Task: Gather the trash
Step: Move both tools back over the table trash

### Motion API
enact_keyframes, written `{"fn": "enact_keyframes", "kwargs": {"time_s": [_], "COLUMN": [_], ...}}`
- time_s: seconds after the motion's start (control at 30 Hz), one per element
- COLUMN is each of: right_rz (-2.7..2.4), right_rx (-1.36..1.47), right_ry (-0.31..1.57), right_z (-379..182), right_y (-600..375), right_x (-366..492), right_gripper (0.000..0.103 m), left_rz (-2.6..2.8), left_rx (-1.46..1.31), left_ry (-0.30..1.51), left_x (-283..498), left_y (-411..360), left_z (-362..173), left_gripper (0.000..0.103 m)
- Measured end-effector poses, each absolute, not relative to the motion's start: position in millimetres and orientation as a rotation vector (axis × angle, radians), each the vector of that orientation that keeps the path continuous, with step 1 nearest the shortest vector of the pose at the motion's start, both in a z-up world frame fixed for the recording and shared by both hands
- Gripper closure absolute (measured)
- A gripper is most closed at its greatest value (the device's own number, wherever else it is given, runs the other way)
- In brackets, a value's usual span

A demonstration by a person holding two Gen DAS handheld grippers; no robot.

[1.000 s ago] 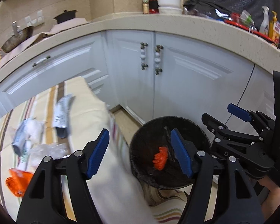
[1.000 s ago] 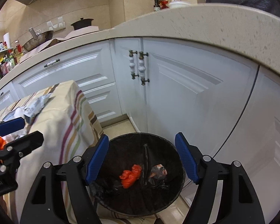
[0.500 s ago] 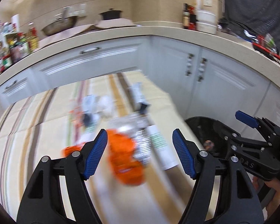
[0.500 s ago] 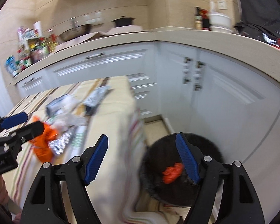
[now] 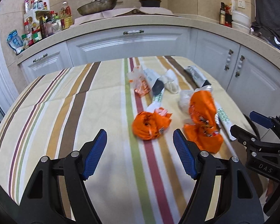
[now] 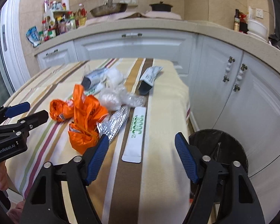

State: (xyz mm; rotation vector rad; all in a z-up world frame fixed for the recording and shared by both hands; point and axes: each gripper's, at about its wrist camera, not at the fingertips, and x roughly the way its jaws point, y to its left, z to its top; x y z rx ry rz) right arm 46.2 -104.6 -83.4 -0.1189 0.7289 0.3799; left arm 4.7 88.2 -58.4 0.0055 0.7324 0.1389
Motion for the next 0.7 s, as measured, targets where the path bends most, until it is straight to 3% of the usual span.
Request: {"fn": "enact_keyframes", "kwargs": {"time_s": [0.5,0.63,0.7], "right_rz": [0.392,0.401,0.402], "right_rx": [-0.139,-0.131,-0.126], "right_ry": [0.811,0.810,0.805], "right_z": [-98,-98,-98], "right_y": [-98,-100,-102], "right_x": [54,55,54], "right_gripper": [0.058,0.068,0.070], "left_rz": [0.102,0.078,0.074], "left_rx": [-0.022,-0.022,-0.014], "left_ry": [0.774,0.818,0.826], "left_x": [32,38,38], "left_y": [89,86,84], "left_z": [-76,-84,-87], "left_gripper": [0.032,0.058,0.063]}}
